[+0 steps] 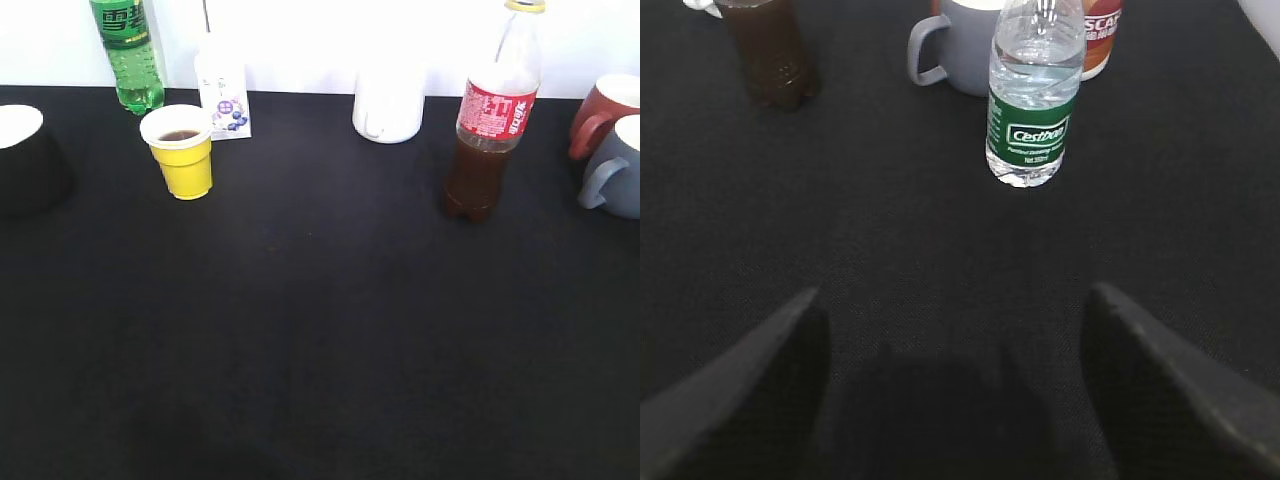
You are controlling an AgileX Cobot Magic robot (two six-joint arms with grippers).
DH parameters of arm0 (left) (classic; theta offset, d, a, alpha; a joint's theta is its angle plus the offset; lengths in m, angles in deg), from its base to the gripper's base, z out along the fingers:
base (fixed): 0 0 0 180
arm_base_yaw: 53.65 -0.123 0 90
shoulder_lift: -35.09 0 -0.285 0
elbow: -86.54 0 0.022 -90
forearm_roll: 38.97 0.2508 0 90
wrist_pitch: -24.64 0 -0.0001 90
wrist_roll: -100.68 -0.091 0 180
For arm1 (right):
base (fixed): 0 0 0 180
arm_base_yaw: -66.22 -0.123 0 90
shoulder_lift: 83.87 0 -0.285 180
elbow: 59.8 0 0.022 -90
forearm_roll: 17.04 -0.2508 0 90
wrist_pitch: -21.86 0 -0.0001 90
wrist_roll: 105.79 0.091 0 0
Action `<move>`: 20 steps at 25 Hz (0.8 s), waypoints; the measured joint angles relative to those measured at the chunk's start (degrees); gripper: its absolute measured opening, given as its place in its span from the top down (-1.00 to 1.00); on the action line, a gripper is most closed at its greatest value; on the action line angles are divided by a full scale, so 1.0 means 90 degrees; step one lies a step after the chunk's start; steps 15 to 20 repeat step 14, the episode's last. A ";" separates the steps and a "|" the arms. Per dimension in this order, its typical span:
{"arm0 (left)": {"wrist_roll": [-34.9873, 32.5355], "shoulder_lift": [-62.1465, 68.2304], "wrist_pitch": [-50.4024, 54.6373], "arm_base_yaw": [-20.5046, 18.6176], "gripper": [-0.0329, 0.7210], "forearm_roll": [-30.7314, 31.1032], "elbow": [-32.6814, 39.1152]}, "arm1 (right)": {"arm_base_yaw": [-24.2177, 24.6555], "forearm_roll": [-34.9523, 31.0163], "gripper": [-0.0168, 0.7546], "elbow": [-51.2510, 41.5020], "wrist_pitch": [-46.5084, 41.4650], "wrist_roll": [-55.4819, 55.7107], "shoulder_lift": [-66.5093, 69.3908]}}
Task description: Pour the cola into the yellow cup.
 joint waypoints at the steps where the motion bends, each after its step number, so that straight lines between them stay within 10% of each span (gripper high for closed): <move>1: 0.0000 0.0000 0.0000 -0.0044 -0.29 0.0000 0.0000 | 0.0000 0.0000 -0.58 0.0000 0.0000 0.0000 0.0000; 20: 0.0000 0.0000 0.0000 -0.0220 -0.05 0.0000 0.0000 | 0.0000 0.0000 -0.58 0.0000 0.0000 0.0000 0.0000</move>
